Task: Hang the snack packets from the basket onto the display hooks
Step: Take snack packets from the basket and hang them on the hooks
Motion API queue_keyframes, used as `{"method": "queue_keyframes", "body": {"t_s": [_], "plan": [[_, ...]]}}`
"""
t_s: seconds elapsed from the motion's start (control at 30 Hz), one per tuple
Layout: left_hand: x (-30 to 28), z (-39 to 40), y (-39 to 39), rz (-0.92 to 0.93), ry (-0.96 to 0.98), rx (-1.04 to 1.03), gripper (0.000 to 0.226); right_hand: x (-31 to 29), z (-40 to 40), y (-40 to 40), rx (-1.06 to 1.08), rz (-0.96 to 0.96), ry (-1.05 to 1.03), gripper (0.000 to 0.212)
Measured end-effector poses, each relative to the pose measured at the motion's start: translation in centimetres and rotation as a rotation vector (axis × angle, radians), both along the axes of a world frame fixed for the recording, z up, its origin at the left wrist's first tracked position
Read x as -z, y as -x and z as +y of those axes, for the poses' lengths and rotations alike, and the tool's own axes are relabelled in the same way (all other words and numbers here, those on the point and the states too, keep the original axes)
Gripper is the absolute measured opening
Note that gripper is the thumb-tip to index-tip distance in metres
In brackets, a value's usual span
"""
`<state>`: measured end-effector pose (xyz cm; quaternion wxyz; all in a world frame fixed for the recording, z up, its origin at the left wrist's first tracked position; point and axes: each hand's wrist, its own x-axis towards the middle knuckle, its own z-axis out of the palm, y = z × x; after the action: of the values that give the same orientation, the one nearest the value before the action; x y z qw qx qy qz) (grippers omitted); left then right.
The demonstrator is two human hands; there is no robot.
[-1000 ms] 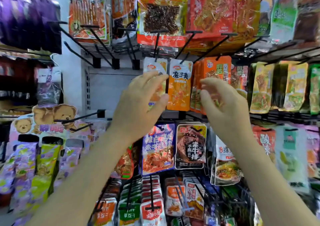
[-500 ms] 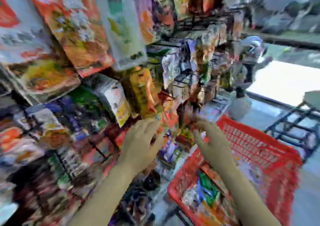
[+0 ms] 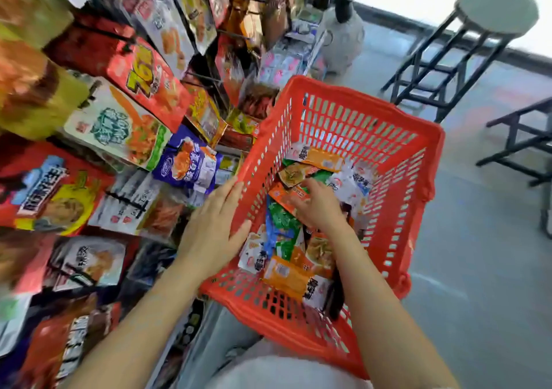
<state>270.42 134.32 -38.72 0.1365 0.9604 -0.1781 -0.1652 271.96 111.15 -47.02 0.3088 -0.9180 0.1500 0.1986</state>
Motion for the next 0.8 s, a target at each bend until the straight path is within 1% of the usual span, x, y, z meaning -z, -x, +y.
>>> {"method": "queue_keyframes", "body": {"t_s": [0.07, 0.13, 0.2, 0.27, 0.33, 0.4, 0.47, 0.5, 0.57, 0.6, 0.67, 0.7, 0.73, 0.8], "plan": [[0.6, 0.3, -0.3, 0.044, -0.048, 0.005, 0.078, 2.1, -0.1, -0.3, -0.004, 0.047, 0.085, 0.056], [0.9, 0.1, -0.6, 0.03, -0.062, 0.025, 0.078, 3.7, 0.0, -0.4, -0.046, 0.07, 0.217, 0.053], [1.1, 0.1, -0.9, 0.022, -0.054, 0.015, 0.076, 4.3, 0.5, -0.7, -0.054, 0.034, 0.252, 0.055], [1.0, -0.1, -1.1, 0.0, -0.049, 0.009, 0.074, 4.6, 1.0, -1.3, -0.048, 0.063, 0.259, 0.055], [0.9, -0.3, -1.3, -0.013, -0.034, 0.003, 0.073, 4.6, 1.3, -2.0, 0.002, 0.147, 0.188, 0.047], [0.8, -0.6, -1.7, -0.018, -0.028, 0.001, 0.072, 4.0, 1.5, -2.5, 0.029, 0.201, 0.019, 0.034], [0.7, -0.9, -2.3, -0.034, -0.03, 0.01, 0.073, 3.2, 1.1, -2.5, 0.046, 0.176, -0.146, 0.028], [0.8, -1.1, -2.7, -0.043, -0.038, 0.02, 0.073, 2.5, 0.7, -2.6, 0.052, 0.148, -0.193, 0.028], [0.7, -1.5, -3.4, -0.039, -0.057, 0.039, 0.073, 1.2, -0.8, -3.1, 0.079, 0.076, -0.22, 0.021], [0.8, -1.8, -3.7, -0.032, -0.053, 0.042, 0.073, 0.9, -1.9, -3.8, 0.086, 0.027, -0.199, 0.022], [1.1, -2.2, -3.9, -0.051, -0.035, 0.038, 0.071, 1.1, -4.2, -6.1, 0.086, -0.049, -0.09, 0.028], [1.4, -2.2, -3.8, -0.077, -0.026, 0.036, 0.069, 1.6, -5.2, -7.2, 0.079, -0.048, -0.025, 0.035], [1.6, -2.2, -3.8, -0.097, -0.021, 0.032, 0.069, 2.2, -6.1, -8.4, 0.047, -0.037, 0.032, 0.035], [2.1, -2.0, -3.9, -0.097, -0.009, 0.023, 0.071, 3.4, -6.8, -10.1, -0.026, 0.019, 0.089, 0.027]]}}
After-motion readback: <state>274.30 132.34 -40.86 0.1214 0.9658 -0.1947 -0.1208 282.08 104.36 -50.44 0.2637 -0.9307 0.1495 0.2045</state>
